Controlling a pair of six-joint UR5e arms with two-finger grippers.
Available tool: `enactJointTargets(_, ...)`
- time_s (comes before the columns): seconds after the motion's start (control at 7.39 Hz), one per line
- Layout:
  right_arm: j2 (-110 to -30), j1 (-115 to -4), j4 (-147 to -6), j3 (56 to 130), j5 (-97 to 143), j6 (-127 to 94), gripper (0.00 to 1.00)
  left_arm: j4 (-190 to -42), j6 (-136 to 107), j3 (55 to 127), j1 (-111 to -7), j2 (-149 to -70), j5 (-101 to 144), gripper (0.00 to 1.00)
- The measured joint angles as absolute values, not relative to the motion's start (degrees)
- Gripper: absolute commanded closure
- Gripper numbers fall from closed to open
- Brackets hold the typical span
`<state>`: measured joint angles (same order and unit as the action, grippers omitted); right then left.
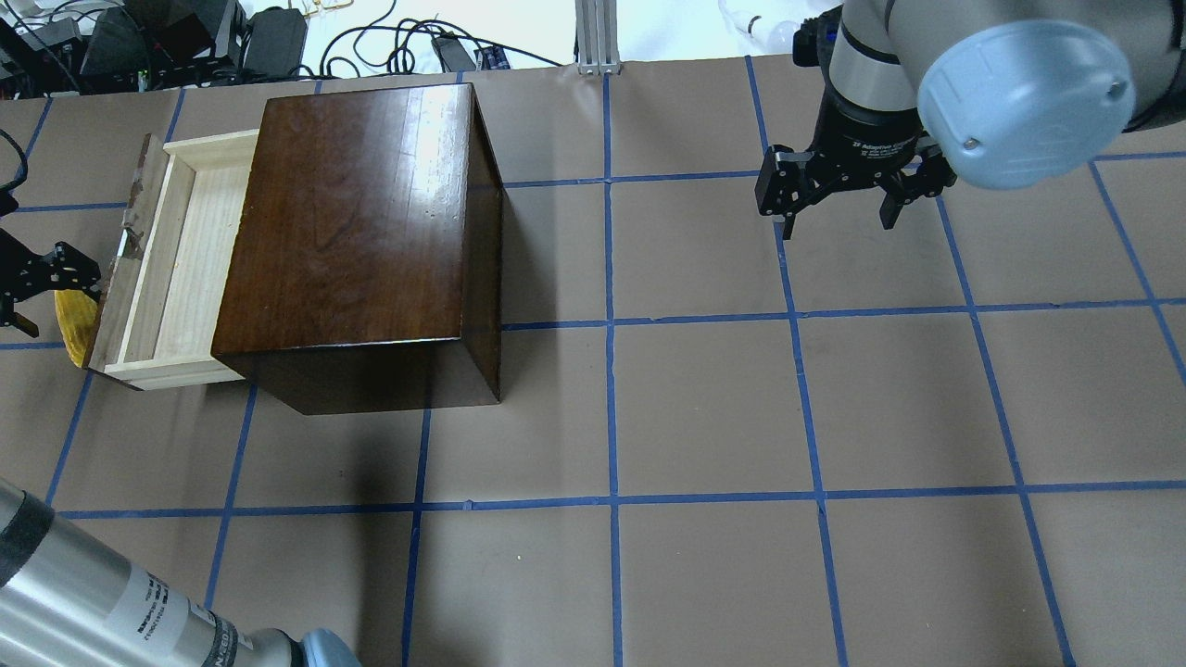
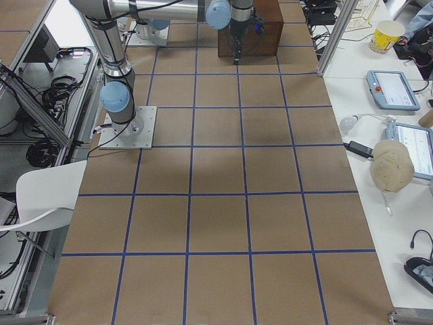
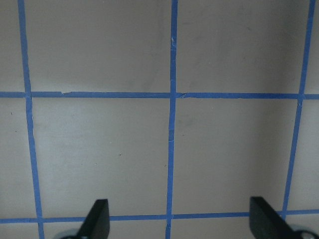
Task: Open drawer and put corn inside
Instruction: 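Release the handle and move the left gripper down onto the corn, then grasp the yellow corn cob with the left gripper and lift it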
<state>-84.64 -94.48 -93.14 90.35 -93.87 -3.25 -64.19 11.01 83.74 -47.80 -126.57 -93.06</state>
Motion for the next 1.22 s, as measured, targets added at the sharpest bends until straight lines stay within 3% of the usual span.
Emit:
enactJointTargets(0.14, -84.64, -94.48, -93.11, 90.35, -93.87, -3.25, 0.0, -64.19, 10.46, 83.7, -47.8, -127.18, -92.91, 0.3)
enactJointTargets(0.27, -84.64, -94.48, -93.09, 90.35, -93.87, -3.25, 0.0, -64.22, 9.94, 83.64, -47.81, -127.68, -92.46, 0.68)
enactJointTargets(0.54, -84.64, -94.48, -93.08, 90.35, -93.87, -3.25, 0.0, -64.24, 9.59, 83.51, -47.79, -128.06, -91.97, 1.0)
enactJointTargets(1.22, -84.64, -94.48, -93.14, 90.35, -93.87, -3.25, 0.0, -66.38, 13.92, 81.99, -48.64, -123.61, -92.61, 1.0)
